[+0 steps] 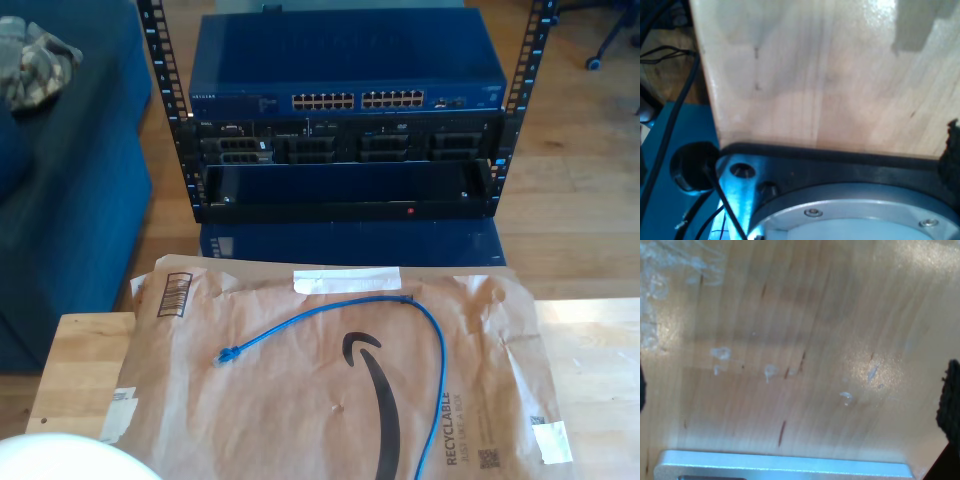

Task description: Grab the cable and plug it in

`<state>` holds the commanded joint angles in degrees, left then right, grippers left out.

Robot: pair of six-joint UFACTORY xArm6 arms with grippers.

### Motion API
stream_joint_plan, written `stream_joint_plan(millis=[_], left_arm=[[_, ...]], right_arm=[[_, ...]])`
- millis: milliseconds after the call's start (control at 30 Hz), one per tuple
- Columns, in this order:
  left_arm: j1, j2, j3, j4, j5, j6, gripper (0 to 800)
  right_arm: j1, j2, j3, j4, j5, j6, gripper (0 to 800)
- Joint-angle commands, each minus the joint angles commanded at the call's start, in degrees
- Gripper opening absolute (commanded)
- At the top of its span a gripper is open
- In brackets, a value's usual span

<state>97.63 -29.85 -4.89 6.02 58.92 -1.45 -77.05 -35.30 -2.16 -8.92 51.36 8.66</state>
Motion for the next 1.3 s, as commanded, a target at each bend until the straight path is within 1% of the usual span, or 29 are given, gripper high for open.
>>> stream_joint_plan(millis=[400,467,500,533,600,667,700,767,833,900,1000,1100,1167,1300], left_arm=[[0.00,0.00,0.00,0.00,0.18,0.00,800],[0.00,-0.35,-0.35,0.00,0.35,-0.18,800],[0.09,-0.62,-1.32,-0.09,0.62,-0.18,800],[0.09,-0.97,-2.29,-0.09,2.02,-0.26,800],[0.00,-1.14,-4.92,0.00,7.56,-0.26,800],[-0.35,-1.05,-8.79,-1.14,13.19,-0.26,800],[-0.79,-1.05,-10.20,-2.37,15.12,-0.35,800],[-1.85,-1.14,-12.75,-4.31,17.23,-0.35,800],[-2.46,-1.05,-15.30,-4.48,18.29,-0.53,800],[-4.92,-1.14,-17.58,-4.75,18.99,-2.11,800],[-10.64,-1.76,-21.10,-5.19,21.98,-9.67,800],[-18.81,-1.67,-25.93,-5.27,25.41,-17.05,800],[-24.70,-1.76,-27.96,-5.27,26.11,-22.95,800],[-37.36,-1.67,-30.33,-5.27,26.64,-34.37,800]], right_arm=[[0.00,-0.18,-0.53,0.00,0.26,0.18,798],[0.18,-0.79,-0.79,0.00,0.62,0.18,797],[0.18,-1.49,-1.05,0.09,0.70,0.09,797],[0.18,-2.20,-1.49,0.09,1.05,0.09,797],[0.18,-3.60,-2.37,0.18,3.34,0.09,797],[0.18,-4.75,-5.01,0.18,6.86,0.35,797],[0.18,-4.75,-6.77,0.35,9.41,1.32,797],[0.26,-4.57,-10.99,0.44,14.86,4.92,797],[0.53,-4.31,-14.24,0.62,17.85,8.18,797],[2.20,-4.31,-15.91,0.88,18.20,10.73,797],[8.00,-4.13,-18.29,0.97,18.02,16.97,797],[12.84,-3.08,-20.57,1.05,17.67,24.00,797],[18.46,-0.44,-23.03,0.97,17.67,30.24,797],[28.75,5.01,-28.66,0.97,17.67,43.69,797]])
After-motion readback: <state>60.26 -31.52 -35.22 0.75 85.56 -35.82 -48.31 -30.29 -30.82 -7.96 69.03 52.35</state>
